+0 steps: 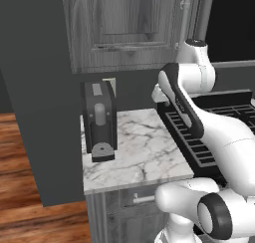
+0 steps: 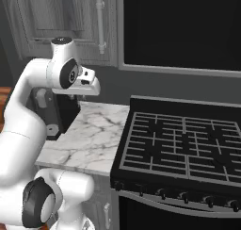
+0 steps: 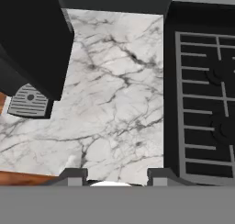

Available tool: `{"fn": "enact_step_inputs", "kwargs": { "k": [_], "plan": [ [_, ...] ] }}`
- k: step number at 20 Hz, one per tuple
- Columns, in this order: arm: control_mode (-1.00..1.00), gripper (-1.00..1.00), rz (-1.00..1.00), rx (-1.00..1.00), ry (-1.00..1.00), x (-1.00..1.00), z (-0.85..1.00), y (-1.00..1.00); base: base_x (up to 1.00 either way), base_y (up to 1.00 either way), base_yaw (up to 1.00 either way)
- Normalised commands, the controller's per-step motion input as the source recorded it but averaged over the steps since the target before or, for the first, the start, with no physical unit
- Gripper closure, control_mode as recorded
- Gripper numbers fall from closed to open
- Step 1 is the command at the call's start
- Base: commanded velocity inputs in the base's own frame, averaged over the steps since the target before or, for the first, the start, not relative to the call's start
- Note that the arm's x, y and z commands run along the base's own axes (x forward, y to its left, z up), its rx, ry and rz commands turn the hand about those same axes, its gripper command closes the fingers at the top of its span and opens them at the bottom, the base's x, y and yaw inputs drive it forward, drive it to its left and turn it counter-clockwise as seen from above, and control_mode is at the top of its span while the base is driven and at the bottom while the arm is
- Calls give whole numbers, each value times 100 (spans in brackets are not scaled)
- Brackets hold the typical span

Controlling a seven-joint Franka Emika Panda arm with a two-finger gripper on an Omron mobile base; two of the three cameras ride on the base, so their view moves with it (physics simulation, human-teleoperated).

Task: Navigate to the sink.

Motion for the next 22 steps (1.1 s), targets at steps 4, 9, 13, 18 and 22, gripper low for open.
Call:
{"fn": "enact_step_inputs", "kwargs": {
  "k": [4, 9, 13, 18, 22],
  "plan": [
    [-100, -100, 0, 0, 7, -22, 0, 0, 0, 0, 0],
    [-100, -100, -3, 0, 4, -100, -18, -2, 0, 0, 0],
    [-100, -100, 0, 0, -2, -100, -4, 0, 0, 0, 0],
    [-100, -100, 0, 0, 0, -99, -1, 0, 0, 0, 0],
    [-100, -100, 0, 0, -4, -49, 14, 0, 0, 0, 0]
  ]
}}
